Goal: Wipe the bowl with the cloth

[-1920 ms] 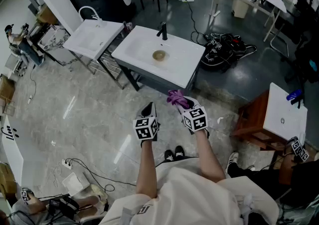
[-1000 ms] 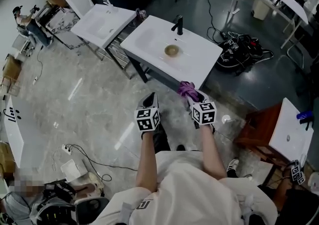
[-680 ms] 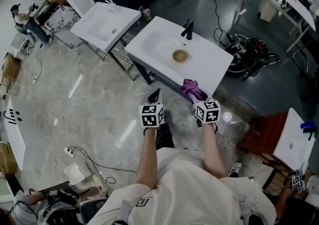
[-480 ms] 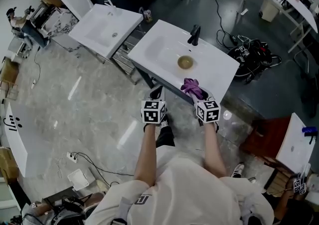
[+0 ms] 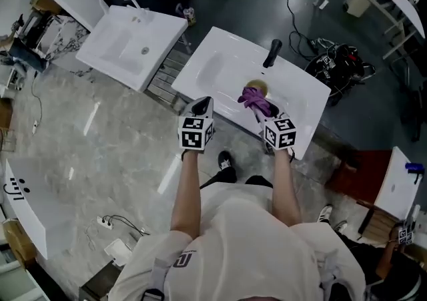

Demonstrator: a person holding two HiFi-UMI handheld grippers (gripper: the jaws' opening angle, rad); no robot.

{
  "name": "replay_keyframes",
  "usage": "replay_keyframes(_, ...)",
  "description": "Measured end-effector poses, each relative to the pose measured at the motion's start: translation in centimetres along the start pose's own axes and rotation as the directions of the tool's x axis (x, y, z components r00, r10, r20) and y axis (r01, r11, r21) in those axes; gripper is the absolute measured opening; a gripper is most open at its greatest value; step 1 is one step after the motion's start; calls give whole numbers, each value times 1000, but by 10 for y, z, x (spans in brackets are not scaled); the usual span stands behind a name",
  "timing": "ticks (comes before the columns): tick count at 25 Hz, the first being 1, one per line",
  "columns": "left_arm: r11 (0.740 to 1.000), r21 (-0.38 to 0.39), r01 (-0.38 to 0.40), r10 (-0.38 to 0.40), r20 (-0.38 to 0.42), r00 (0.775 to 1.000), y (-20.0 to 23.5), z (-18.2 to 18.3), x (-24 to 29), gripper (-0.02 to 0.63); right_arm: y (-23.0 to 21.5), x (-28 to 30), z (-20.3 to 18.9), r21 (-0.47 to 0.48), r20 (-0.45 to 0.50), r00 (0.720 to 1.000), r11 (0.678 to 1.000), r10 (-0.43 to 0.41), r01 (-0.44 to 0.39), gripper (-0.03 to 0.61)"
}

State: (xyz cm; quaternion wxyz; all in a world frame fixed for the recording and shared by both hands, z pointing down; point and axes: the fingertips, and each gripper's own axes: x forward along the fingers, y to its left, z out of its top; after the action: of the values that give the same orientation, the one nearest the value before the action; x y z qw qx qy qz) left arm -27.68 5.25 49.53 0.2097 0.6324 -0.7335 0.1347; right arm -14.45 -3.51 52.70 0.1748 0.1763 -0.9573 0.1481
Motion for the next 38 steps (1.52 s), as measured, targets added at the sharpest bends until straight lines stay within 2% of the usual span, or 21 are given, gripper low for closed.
replay_keyframes(5,998,-27,53,-53,-26,998,8,-3,26,8,-26,2,-5,14,-46,997,998,-62,63,120)
replay_keyframes(13,989,-30,144,-146,-77,986,-25,-11,73,8,-57,-8,-35,45,-110,984,988,-142,147,120)
replay_keyframes(17,984,-33,175,-178,-96,979,-30,-4,104,8,-68,9,-36,20,-152,979,990,-135,139,120)
replay_keyframes(22,979,-22,202,-204,-111,973,-44,3,137,8,-93,15,-23,21,-141,982,991,-129,133,120)
replay_keyframes(26,973,18,230,-226,-135,965,-51,7,166,8,-109,19,-18,9,-147,980,991,-131,134,120)
replay_keyframes(29,960,30,278,-268,-185,945,-55,-7,183,8,-114,25,-21,11,-160,981,993,-111,115,120)
replay_keyframes(35,937,-4,349,-334,-302,893,-55,-44,221,9,-123,36,-31,-10,-199,976,997,-83,82,120)
replay_keyframes(38,920,-51,388,-379,-362,852,-56,-64,240,26,-123,35,-39,-43,-227,971,997,-71,63,120)
